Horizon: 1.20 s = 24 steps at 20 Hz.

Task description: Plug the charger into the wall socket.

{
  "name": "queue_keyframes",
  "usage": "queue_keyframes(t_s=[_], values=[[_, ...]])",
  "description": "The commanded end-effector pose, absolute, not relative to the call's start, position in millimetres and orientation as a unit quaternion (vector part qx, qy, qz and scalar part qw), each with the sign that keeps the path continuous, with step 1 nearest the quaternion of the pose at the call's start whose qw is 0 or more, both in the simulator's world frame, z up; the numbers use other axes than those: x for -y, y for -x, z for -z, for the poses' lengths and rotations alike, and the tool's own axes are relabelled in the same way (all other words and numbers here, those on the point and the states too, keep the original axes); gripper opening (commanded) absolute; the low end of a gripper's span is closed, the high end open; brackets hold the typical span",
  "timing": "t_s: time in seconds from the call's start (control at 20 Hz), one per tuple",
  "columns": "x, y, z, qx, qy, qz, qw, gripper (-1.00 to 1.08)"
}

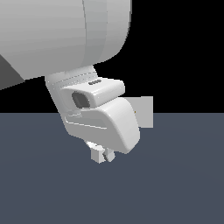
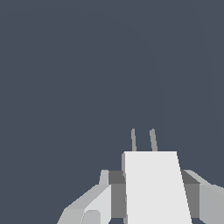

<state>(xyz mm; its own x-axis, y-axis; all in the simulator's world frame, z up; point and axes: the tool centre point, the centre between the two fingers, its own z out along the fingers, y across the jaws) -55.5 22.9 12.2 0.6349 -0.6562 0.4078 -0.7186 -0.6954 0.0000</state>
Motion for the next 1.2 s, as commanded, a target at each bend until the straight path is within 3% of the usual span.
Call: queue_keyframes(t_s=[0.0, 1.15], values=[[-25, 55, -11, 0.380, -0.901, -0.192, 0.081, -1.00], [23, 42, -51, 0.248, -0.945, -0.205, 0.054, -1.00]])
